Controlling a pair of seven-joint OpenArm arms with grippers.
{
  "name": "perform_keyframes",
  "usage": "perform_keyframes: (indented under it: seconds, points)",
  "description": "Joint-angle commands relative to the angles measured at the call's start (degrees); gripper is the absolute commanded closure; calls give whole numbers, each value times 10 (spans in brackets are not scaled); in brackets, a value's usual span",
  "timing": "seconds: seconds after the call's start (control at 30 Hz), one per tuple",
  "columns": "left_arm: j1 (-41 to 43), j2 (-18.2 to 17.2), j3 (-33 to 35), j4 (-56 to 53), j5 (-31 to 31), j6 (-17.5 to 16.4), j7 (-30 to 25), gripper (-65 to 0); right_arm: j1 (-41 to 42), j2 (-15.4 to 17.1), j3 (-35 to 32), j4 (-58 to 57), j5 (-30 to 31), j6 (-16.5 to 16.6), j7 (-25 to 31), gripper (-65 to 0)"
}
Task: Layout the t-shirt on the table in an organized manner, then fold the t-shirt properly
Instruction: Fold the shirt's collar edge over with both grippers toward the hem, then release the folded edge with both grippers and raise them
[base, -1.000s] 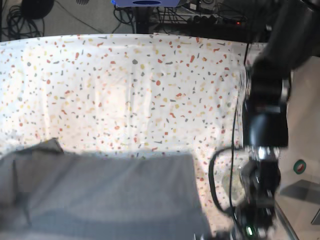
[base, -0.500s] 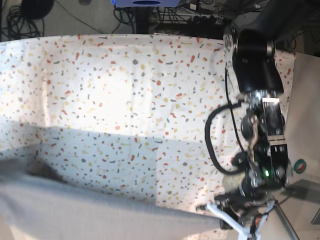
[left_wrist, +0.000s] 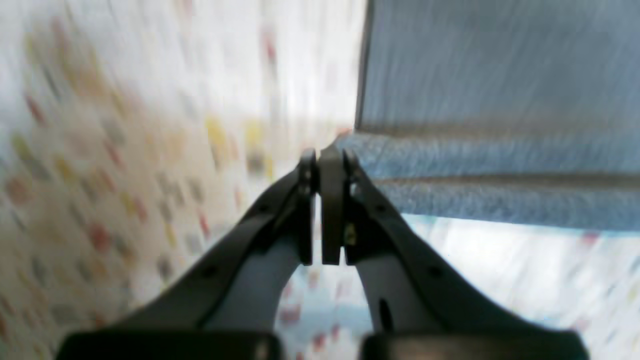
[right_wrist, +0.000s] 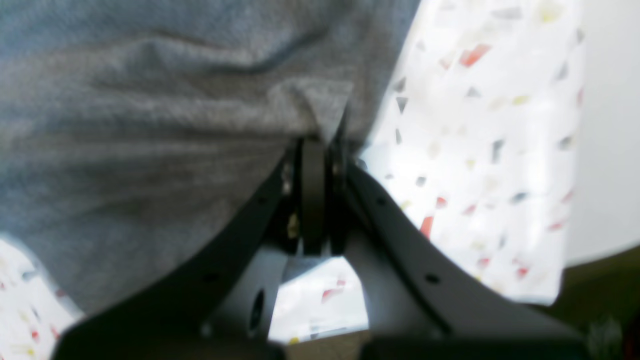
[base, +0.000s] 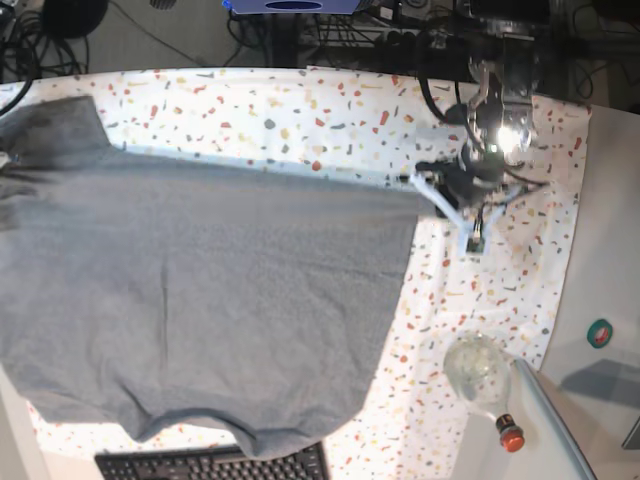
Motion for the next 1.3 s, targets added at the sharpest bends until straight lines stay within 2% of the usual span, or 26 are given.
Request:
perform_keyframes:
  seconds: [0.0,0.1,0.2,0.3,0.4,0.47,0.6,0.77,0.83,1.0,1.13,1.27]
  points:
    - [0,-5,-4,14,5,6,-20,0,-6,18,6,12,-1,-6,11,0]
    - [29,-5,-8,13,5,6,-20,0,-32,14,24,34,-1,-9,6,0]
    - [57,-1,-41,12,5,6,-20,0,-57,-14,58,63,-1,-9,6,0]
    - [87,0,-62,23,5,6,-19,0,-79,-23,61,86,-1,-9,6,0]
    - [131,-2,-63,60,5,6,-18,0,-96,-25,63,121,-1,-9,-26,0]
    - [156,-2,-63,84,5,6,-18,0,-105,-37,66,161,-1,-9,-45,0]
    - [166,0,-63,118,5,6,-18,0,-112,-43,60,238,-1,-9,-93,0]
    - [115,1,-62,122,5,6,-16,0,-51,-29,36,256,-4,-12,-141,0]
    - [86,1,-57,118,5,6,-15,0,-21,-23,20,255,-27,-24,-147,0]
    - [-11,1,-56,68,5,6,58,0,77,-20,-31,177,-112,-26,-144,0]
    - [-73,1,-56,-4,6,6,62,0,143,-20,-56,87,-153,-25,-90,0]
    - [-121,9,-56,-70,6,6,62,0,197,-5,-81,-9,-156,-26,-47,0]
